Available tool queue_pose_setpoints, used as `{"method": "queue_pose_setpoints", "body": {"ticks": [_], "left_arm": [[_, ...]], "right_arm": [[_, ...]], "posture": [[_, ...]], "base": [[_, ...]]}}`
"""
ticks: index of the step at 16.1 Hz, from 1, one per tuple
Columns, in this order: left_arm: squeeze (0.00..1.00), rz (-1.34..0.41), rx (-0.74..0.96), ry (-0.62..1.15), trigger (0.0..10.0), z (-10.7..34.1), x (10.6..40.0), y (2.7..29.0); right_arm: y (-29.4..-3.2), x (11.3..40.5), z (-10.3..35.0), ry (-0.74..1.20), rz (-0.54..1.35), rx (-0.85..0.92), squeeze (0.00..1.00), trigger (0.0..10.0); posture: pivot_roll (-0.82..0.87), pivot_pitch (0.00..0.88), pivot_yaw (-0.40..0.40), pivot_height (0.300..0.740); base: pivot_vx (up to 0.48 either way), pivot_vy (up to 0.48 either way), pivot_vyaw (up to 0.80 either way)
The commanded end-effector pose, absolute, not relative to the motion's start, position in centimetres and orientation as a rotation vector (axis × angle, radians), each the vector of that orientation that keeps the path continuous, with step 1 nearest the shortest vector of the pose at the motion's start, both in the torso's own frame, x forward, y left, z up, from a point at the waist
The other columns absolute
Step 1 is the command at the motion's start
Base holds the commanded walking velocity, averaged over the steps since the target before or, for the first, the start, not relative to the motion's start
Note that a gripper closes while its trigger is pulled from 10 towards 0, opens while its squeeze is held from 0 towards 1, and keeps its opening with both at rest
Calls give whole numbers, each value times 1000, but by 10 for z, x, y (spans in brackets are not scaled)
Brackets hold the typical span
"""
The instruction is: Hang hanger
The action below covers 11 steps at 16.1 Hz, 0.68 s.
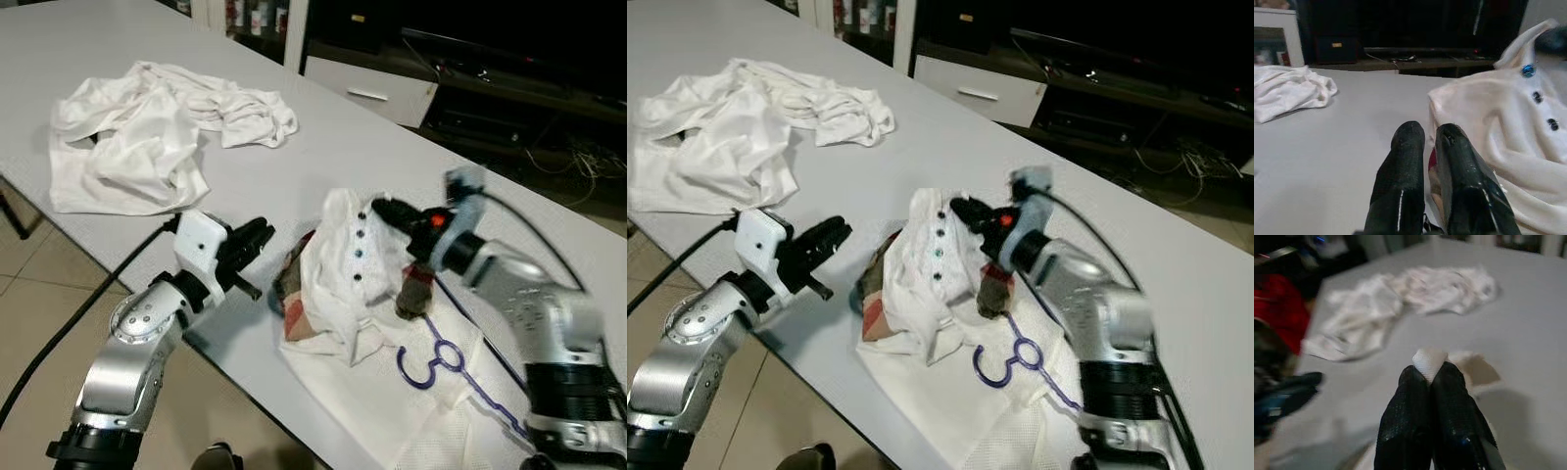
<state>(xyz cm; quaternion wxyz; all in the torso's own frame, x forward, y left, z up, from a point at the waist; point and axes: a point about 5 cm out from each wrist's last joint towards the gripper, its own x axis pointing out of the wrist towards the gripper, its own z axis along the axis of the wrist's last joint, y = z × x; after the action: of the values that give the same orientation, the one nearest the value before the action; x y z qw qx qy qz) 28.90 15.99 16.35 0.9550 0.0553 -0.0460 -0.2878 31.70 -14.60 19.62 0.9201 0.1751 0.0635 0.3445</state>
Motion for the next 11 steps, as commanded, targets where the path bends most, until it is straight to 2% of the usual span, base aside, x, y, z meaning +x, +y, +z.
{"method": "queue_pose_setpoints", "body": {"ticks": [1,5,7,8,11], "left_arm": [[0,-580,83,-93,10000,165,292,159],[0,-577,-20,-97,10000,167,297,157],[0,-584,-49,-118,10000,171,298,156],[0,-589,-124,-163,10000,181,300,158],[0,-602,-228,-203,10000,193,302,163]], "right_arm": [[-156,312,205,90,730,381,0,0],[-172,292,226,-86,871,420,0,0],[-175,282,224,-97,929,352,0,0],[-171,266,216,-69,1025,269,0,0],[-157,251,201,-18,1112,151,0,0]], "posture": [[66,81,-147,740],[54,76,-135,740],[53,77,-132,740],[49,77,-129,740],[42,76,-124,740]], "base": [[0,0,0],[0,0,0],[0,0,0],[0,0,0],[0,0,0]]}}
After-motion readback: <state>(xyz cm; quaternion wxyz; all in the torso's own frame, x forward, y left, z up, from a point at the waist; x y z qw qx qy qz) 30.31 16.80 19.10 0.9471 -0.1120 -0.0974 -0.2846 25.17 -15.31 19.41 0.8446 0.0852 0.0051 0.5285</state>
